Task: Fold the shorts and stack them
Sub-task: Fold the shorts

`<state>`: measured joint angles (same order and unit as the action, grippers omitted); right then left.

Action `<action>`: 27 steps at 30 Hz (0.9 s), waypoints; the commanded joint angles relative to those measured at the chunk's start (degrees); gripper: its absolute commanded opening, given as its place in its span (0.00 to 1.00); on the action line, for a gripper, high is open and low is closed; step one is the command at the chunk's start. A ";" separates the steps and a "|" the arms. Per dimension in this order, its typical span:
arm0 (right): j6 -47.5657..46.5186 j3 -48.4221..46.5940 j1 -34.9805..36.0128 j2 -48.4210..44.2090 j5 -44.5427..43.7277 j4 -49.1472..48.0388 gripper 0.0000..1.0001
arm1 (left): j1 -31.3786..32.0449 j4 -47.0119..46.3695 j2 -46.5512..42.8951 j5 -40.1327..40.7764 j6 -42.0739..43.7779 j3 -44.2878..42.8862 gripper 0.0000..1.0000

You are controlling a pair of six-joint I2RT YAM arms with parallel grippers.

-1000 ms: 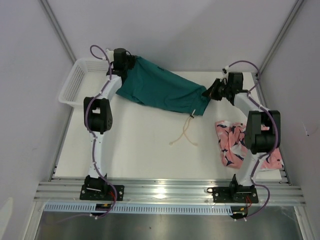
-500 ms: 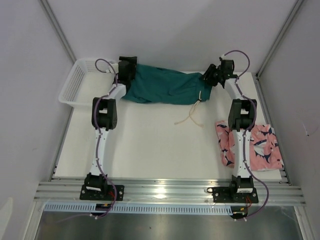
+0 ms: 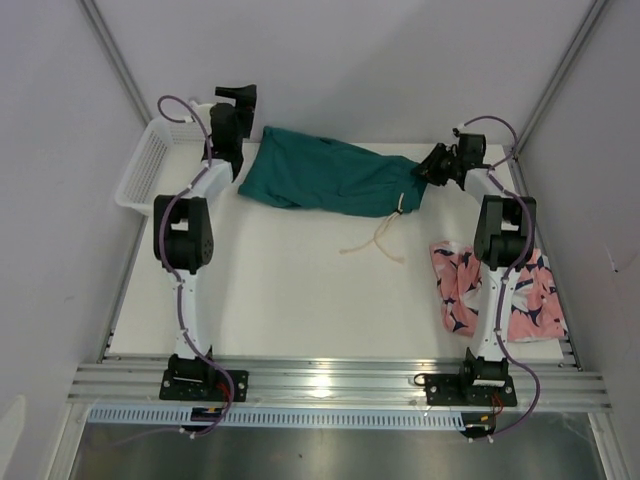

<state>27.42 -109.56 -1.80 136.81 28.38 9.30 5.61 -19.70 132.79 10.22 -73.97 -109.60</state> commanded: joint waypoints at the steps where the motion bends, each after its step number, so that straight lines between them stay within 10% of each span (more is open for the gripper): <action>1: 2.29 5.48 -0.40 -5.15 3.87 -4.64 0.31 | -0.07 -6.05 -10.52 -0.20 3.74 5.18 0.99; 5: 2.46 10.58 0.13 -7.61 3.70 -6.04 0.31 | -0.07 -2.98 -17.38 -1.95 6.03 12.02 0.99; 9: 4.66 17.69 0.66 -10.86 5.54 -8.68 0.01 | 0.28 0.45 -25.46 -4.33 9.19 18.96 0.99; 22: 16.00 58.40 18.31 -42.23 -7.72 -19.24 0.00 | 9.42 8.19 -52.09 -12.13 36.34 43.75 0.99; 25: 16.26 60.86 24.46 -47.15 -11.49 -16.35 0.14 | 12.93 10.91 -57.19 -17.50 44.42 48.24 0.99; 27: 16.52 61.83 27.37 -49.52 -12.56 -14.85 0.42 | 16.60 15.28 -60.88 -17.08 49.09 50.62 0.97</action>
<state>42.94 -48.88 23.27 91.72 20.78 -6.07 18.13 -9.15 76.90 -2.74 -36.82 -61.63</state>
